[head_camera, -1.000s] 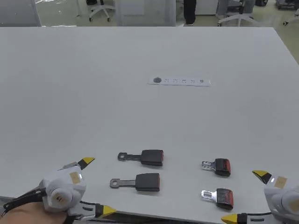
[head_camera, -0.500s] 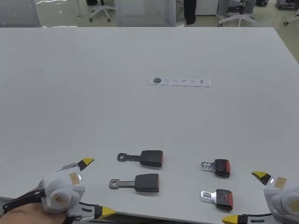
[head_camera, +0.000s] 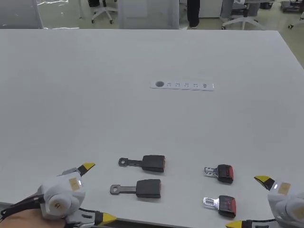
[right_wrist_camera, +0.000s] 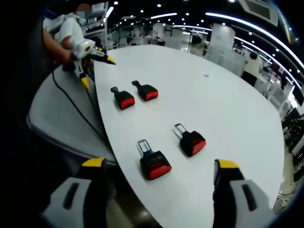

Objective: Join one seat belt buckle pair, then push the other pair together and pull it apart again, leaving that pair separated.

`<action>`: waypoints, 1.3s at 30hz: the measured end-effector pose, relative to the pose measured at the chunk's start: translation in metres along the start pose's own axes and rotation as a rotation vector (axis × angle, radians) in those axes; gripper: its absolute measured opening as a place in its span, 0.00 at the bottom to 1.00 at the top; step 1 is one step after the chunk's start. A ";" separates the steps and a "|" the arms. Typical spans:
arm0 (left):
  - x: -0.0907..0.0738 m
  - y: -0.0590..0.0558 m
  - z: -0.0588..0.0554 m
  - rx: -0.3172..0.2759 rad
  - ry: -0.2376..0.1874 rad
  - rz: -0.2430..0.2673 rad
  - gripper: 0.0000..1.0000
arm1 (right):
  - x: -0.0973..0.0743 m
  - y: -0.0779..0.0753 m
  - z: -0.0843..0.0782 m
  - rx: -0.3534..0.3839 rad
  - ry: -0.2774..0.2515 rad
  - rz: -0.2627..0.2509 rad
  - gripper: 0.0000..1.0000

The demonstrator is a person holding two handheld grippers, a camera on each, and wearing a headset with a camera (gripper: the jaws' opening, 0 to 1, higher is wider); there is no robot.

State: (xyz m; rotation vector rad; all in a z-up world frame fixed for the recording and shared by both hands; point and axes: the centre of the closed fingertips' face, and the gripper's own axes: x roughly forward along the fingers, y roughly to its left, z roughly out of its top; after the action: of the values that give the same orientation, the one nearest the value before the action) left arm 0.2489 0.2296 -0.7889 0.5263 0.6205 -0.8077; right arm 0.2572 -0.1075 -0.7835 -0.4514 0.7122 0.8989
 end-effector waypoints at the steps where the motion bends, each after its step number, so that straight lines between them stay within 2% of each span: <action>1: 0.000 0.000 0.000 0.001 0.001 0.000 1.00 | 0.000 0.000 0.000 -0.002 0.002 -0.001 0.95; 12: 0.000 0.002 0.000 0.001 0.006 0.009 1.00 | 0.000 -0.002 -0.002 0.027 -0.003 -0.034 1.00; 21: 0.000 0.002 0.000 0.002 0.013 0.014 1.00 | 0.004 0.002 -0.007 0.040 0.011 -0.023 1.00; 35: 0.000 0.003 -0.004 0.014 0.026 0.018 1.00 | 0.007 0.007 -0.002 0.049 0.000 -0.011 1.00; 37: 0.000 0.002 -0.004 0.014 0.026 0.017 1.00 | 0.007 0.007 -0.005 0.028 0.015 -0.013 0.99; 39: 0.000 0.003 -0.004 0.013 0.026 0.018 1.00 | 0.007 0.009 -0.006 0.038 0.015 -0.009 0.99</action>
State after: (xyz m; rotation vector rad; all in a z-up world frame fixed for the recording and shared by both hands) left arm 0.2495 0.2338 -0.7911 0.5549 0.6341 -0.7894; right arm 0.2508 -0.1023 -0.7928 -0.4275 0.7388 0.8728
